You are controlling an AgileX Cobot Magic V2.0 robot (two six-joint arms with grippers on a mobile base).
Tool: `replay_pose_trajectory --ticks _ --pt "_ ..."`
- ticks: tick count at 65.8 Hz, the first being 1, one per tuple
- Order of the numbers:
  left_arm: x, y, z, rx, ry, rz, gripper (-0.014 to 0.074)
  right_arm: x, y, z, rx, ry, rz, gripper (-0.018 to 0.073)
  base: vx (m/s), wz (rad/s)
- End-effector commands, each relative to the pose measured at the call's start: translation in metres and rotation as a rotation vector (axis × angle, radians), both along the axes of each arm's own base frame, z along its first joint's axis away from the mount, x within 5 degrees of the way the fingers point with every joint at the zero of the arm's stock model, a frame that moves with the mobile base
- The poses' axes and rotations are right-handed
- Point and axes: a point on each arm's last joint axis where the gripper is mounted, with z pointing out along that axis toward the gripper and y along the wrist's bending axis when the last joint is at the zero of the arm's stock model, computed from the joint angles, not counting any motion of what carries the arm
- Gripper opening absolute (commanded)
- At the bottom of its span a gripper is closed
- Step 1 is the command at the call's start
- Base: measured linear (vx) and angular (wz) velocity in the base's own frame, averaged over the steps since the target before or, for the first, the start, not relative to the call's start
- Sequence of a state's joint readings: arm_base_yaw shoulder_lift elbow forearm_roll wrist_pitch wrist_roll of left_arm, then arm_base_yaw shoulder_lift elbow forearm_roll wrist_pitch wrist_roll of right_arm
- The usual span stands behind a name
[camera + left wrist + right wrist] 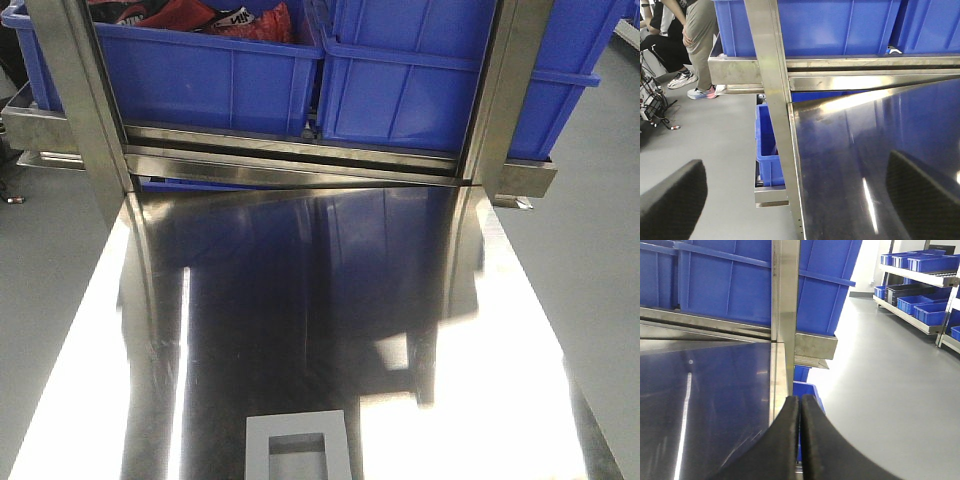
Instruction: Sort gray base to blue bin
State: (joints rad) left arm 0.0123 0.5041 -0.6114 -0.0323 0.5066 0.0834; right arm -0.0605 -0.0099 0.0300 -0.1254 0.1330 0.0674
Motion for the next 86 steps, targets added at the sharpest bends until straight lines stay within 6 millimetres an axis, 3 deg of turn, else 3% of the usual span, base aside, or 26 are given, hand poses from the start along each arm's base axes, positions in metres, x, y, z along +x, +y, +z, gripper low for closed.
replay_pose_trajectory --ticks 1,13,25,37,48,65,86 --pt "0.003 0.000 0.015 -0.021 -0.095 0.003 0.0690 0.000 0.001 0.003 -0.020 -0.075 0.008 -0.0009 0.00 0.00" --pt "0.004 -0.010 0.027 -0.174 -0.067 -0.068 0.0608 0.000 0.001 0.003 -0.020 -0.075 0.008 -0.0009 0.00 0.00" --pt "0.016 -0.041 0.052 -0.247 0.089 -0.407 0.0550 0.000 0.001 0.003 -0.020 -0.075 0.008 -0.0009 0.00 0.00" --pt "0.037 -0.068 0.067 -0.485 0.243 -0.726 0.0535 0.000 0.001 0.003 -0.020 -0.075 0.008 -0.0009 0.00 0.00" --pt "0.055 -0.076 0.054 -0.511 0.376 -0.771 0.0535 0.000 0.001 0.003 -0.020 -0.075 0.008 -0.0009 0.00 0.00" --pt "0.056 -0.109 0.047 -0.462 0.388 -0.703 0.0533 0.000 0.001 0.003 -0.020 -0.075 0.008 -0.0009 0.00 0.00" --pt "0.072 -0.175 -0.012 -0.294 0.650 -0.521 0.0533 0.000 0.001 0.003 -0.020 -0.075 0.008 -0.0009 0.00 0.00"
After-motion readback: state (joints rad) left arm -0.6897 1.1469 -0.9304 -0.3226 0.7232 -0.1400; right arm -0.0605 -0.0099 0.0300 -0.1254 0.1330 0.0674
